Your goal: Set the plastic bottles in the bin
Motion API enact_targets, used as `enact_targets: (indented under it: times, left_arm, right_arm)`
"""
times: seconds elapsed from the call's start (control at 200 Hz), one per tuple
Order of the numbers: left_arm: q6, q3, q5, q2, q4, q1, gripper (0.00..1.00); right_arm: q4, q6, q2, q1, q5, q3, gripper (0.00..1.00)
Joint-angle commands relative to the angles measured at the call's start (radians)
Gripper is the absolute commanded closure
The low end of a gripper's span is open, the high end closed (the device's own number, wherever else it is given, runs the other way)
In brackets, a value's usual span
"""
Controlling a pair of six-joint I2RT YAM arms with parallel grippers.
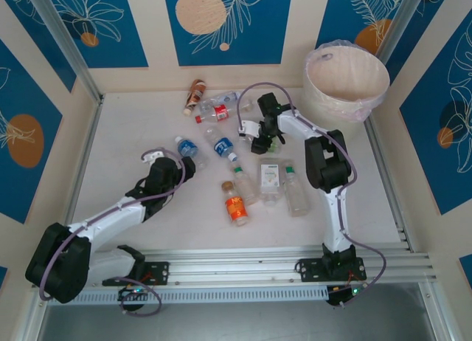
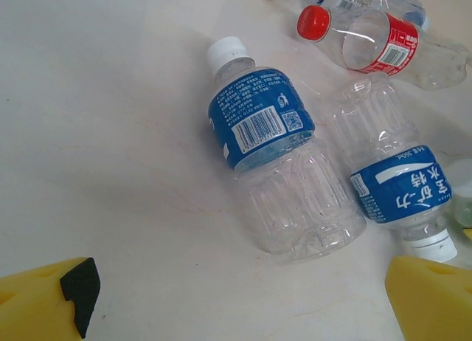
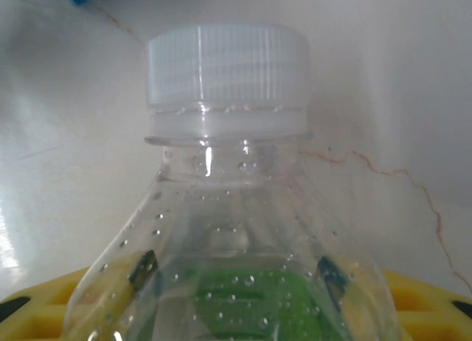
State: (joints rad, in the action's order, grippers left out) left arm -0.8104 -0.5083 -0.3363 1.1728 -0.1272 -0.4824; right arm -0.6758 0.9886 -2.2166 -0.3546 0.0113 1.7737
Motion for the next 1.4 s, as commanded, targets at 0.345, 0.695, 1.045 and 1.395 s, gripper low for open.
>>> enact_targets:
  times: [0.345, 0.695, 1.045, 1.395]
  left_arm:
    - [-0.022, 0.004, 0.044, 0.028, -0.047, 0.016, 0.0]
    - [0.101, -0.03, 0.02, -0.032, 0.009, 0.036, 0.0]
    - [0.334, -0.044, 0.327, -0.095, -0.109, 0.043, 0.0]
    - [0.314, -0.114, 0.472, -0.01, -0.109, 0.043, 0.0]
  right_arm:
    - [0.239, -0.048, 0.313, 0.027, -0.12, -0.226, 1.0]
    - [0.387, -0.387, 0.591, 0.081, -0.335, -0.341, 1.0]
    - [0.527, -0.787, 0.796, 0.193, -0.336, -0.373, 1.0]
    - [0.583, -1.034, 0.889, 0.281, -0.149, -0.328, 1.0]
